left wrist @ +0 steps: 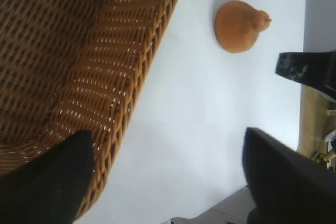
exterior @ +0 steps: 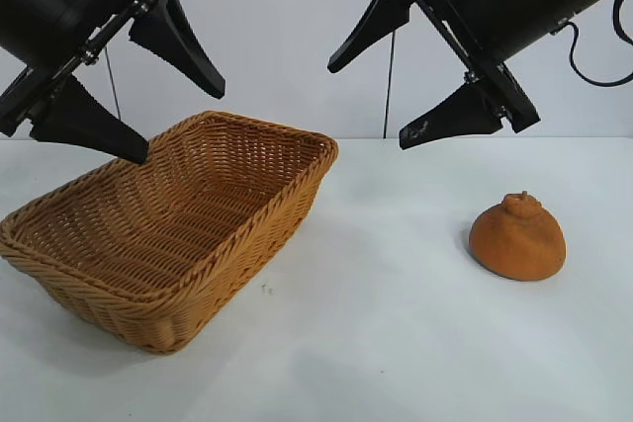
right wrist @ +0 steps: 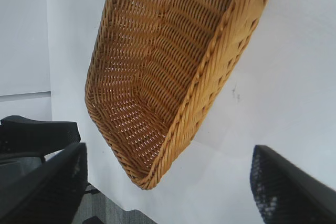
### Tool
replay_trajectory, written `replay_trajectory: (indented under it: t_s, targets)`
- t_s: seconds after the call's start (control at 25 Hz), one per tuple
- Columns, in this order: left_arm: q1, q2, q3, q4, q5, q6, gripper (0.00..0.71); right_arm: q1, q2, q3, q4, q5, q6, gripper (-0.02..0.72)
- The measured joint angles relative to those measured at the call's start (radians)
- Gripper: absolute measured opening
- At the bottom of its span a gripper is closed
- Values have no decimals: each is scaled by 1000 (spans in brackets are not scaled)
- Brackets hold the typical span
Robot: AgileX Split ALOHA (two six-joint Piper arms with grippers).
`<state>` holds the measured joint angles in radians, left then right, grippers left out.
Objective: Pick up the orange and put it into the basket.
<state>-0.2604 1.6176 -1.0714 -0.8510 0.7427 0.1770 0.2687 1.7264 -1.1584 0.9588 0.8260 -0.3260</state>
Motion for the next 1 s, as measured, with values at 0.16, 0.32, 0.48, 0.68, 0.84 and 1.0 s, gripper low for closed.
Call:
replay_trajectory:
  t_s: [0.16, 0.32, 0.48, 0.68, 0.84, 1.0]
  targets:
    - [0, 0, 0, 0, 0, 0, 557, 0, 0, 0, 0, 0, 0, 580]
    - [0, 0, 0, 0, 0, 0, 557, 0, 0, 0, 0, 0, 0, 580]
    - [0, 0, 0, 0, 0, 0, 557, 0, 0, 0, 0, 1, 0, 580]
    - [0, 0, 0, 0, 0, 0, 557, 0, 0, 0, 0, 1, 0, 580]
    - [0, 0, 0, 0, -10, 0, 557, 0, 0, 0, 0, 1, 2, 580]
    - [5, 0, 0, 0, -21, 0, 557, 0, 0, 0, 0, 1, 2, 580]
